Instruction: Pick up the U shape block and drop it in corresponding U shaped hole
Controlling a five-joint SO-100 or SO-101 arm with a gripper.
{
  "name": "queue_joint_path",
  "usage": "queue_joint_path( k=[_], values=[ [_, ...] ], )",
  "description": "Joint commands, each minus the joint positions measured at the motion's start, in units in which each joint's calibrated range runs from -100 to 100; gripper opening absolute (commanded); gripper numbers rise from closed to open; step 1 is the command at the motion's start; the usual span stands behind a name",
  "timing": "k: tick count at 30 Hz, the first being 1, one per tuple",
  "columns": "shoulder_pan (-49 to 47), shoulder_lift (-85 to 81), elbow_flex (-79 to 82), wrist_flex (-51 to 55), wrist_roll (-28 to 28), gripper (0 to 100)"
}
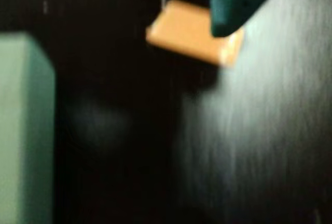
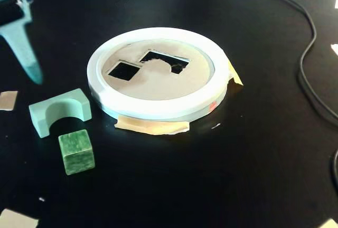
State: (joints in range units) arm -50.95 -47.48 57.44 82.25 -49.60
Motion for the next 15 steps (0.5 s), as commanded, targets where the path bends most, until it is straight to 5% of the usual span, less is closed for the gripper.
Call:
queue_joint_path(
  k=[1, 15],
  values=[
    [0.0, 4.4, 0.2, -10.0, 2.1, 96],
    [5.6, 19.2, -0.9, -12.2, 2.3, 96]
  ],
)
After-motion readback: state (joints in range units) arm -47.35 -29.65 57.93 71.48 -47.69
